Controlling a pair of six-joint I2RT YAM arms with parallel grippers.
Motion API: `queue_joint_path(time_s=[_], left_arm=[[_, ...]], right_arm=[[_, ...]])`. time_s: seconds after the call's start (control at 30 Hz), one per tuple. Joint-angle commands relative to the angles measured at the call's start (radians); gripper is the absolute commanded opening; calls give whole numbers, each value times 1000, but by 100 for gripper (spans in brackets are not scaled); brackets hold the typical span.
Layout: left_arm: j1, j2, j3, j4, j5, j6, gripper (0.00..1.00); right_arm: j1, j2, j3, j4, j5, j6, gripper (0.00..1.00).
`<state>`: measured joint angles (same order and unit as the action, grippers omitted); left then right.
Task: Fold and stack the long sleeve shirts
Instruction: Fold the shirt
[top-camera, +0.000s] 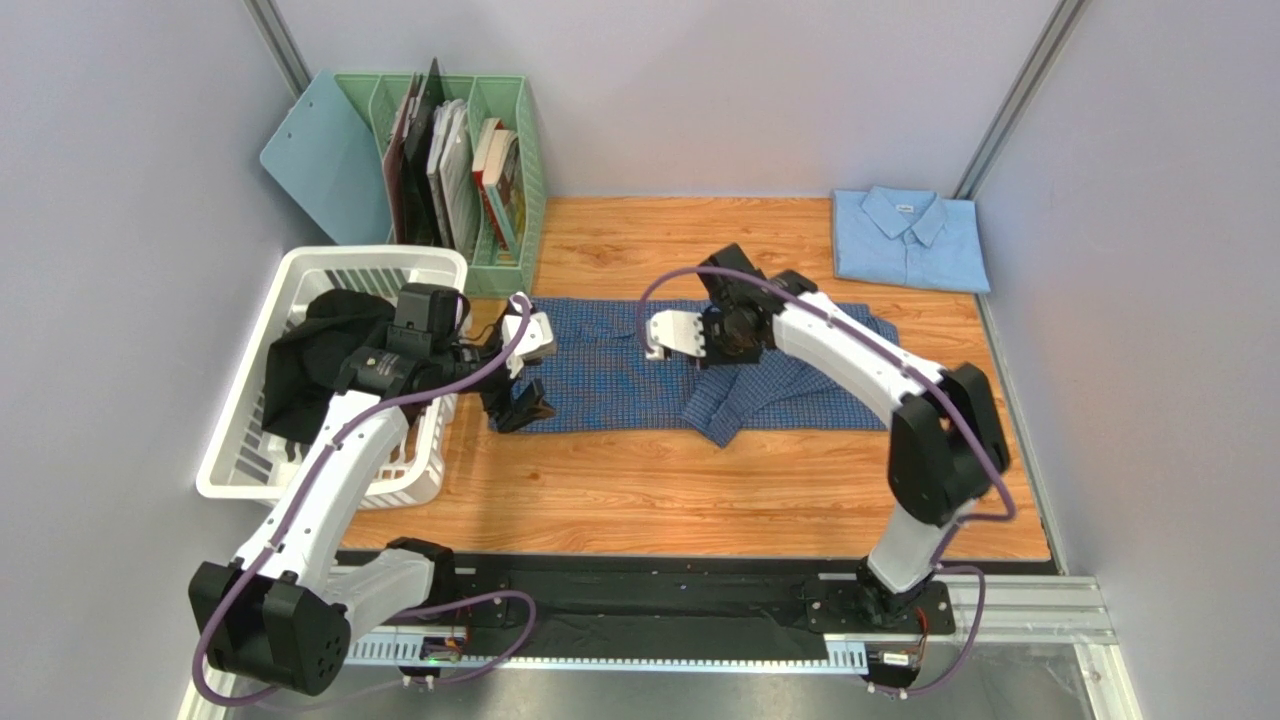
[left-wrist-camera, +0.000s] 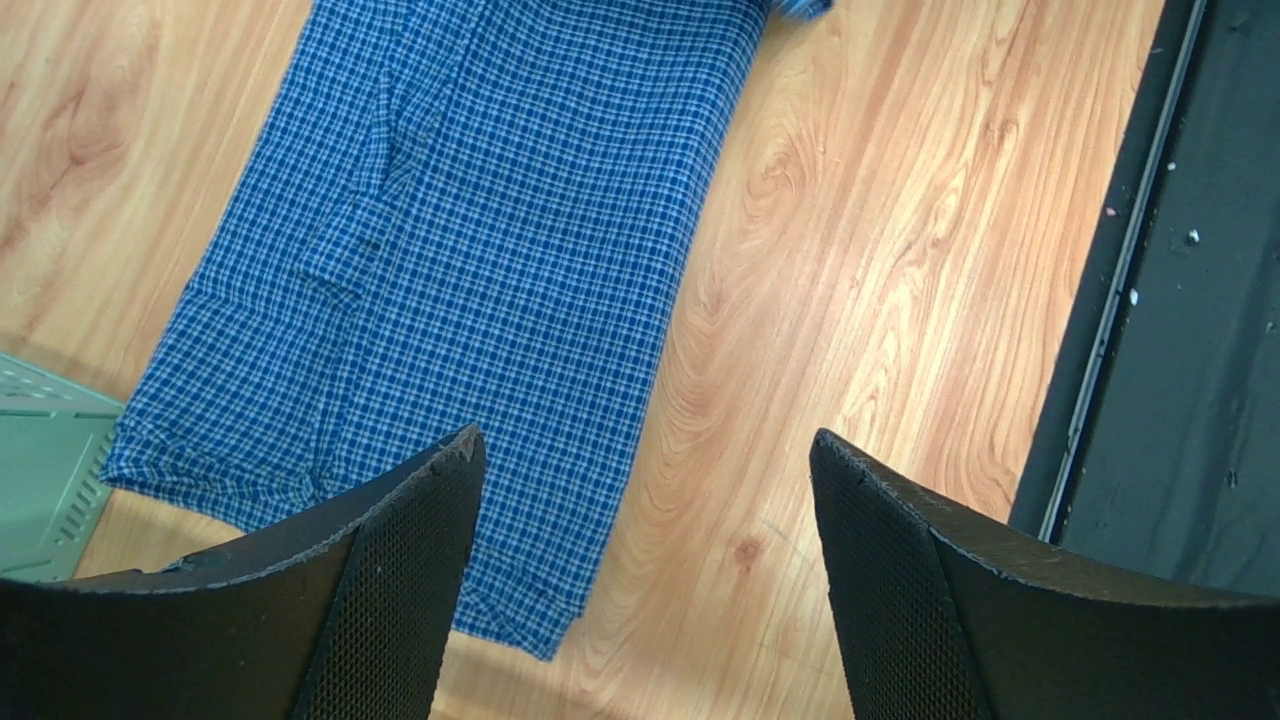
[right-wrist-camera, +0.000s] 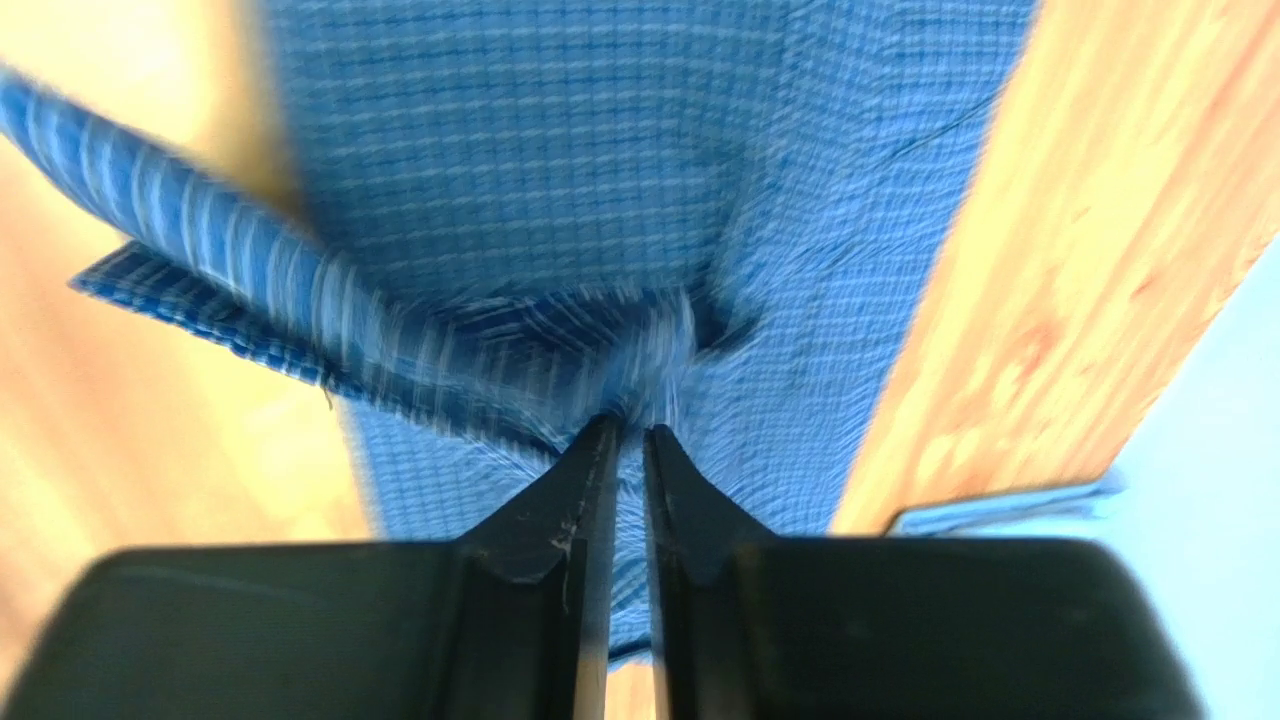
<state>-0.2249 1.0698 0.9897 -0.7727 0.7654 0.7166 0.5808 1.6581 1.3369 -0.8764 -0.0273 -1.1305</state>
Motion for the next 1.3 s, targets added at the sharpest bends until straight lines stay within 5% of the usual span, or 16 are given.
queue_joint_path(time_s=[0.0,0.13,0.3,0.4,0.47,0.6,0.8,0.93,1.27], left_arm=[[-1,21,-25,110,32,-54,99],[-1,22,-48,190,22,-72,99],[-1,-34,-79,314,11,-78,99],[-2,1,-54,351,86,-86,99],[-5,63,18,233,188,-19,99],[-39,124,18,274,207,-174,99],[-195,42,-134,429,-1,-148,94],[-195,62,-118,411,-8,-164,93],[-195,30,-158,429,-20,-190,95]], right_arm=[[-33,219,248,13,9,-25,25],[-102,339,445,-22,-9,166,38],[-214,250,484,-162,-224,438,43],[-269,112,322,-144,-356,653,43],[-318,-4,135,-63,-462,824,44],[-380,-122,-137,112,-493,1024,46],[-412,-129,-371,302,-559,1195,48],[-414,-130,-497,457,-562,1378,50],[-446,-77,-558,680,-609,1509,51]])
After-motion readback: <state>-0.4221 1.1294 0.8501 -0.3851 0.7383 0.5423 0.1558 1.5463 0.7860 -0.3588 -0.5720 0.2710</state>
